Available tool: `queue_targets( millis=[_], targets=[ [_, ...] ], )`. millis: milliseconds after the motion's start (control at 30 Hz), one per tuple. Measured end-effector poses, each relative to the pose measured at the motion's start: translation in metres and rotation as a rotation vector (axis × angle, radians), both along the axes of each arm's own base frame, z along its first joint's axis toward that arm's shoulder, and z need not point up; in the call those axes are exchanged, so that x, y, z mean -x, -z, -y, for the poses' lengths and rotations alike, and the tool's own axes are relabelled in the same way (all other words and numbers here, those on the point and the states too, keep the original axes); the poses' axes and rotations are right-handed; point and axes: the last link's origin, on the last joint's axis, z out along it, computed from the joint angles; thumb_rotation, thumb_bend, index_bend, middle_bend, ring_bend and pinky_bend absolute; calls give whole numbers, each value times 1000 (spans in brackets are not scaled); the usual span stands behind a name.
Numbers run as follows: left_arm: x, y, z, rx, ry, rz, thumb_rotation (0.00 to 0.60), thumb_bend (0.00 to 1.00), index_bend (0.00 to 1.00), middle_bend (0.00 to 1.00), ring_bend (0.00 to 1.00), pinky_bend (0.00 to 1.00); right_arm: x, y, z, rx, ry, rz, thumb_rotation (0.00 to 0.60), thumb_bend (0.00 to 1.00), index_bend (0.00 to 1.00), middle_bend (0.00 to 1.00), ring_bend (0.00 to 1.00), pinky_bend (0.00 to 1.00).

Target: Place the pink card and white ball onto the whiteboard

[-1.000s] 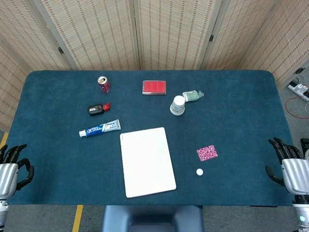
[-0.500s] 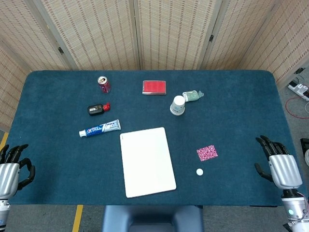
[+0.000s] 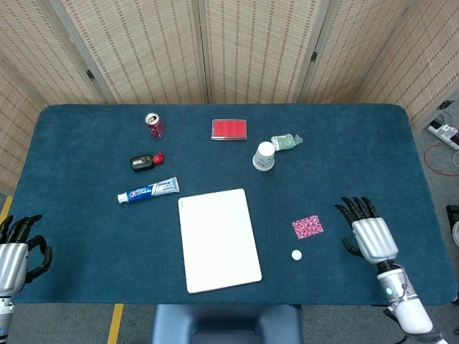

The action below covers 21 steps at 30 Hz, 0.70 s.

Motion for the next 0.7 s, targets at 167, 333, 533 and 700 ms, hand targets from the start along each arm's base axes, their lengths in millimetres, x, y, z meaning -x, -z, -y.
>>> queue_targets(
  millis=[167,333,533,700],
  targets=[
    [2,-1,1,-1,-6,1,600,176,199,184,158,0,-3,21,13,-66,0,-45,600,352,202,76,42,0],
    [2,-1,1,-1,-7,-1,600,176,205,184,159,0,-2,38,25,-113,10,-76,600,351,210,76,39,0],
    [1,-1,-1,-2,-4,4,600,176,207,184,158,0,-3,53,36,-153,17,-99,600,352,209,76,38,0],
    [2,0,-2,2,-6,0,600,176,207,184,159,0,-5,62,44,-181,21,-114,600,351,210,76,38,0]
  ],
)
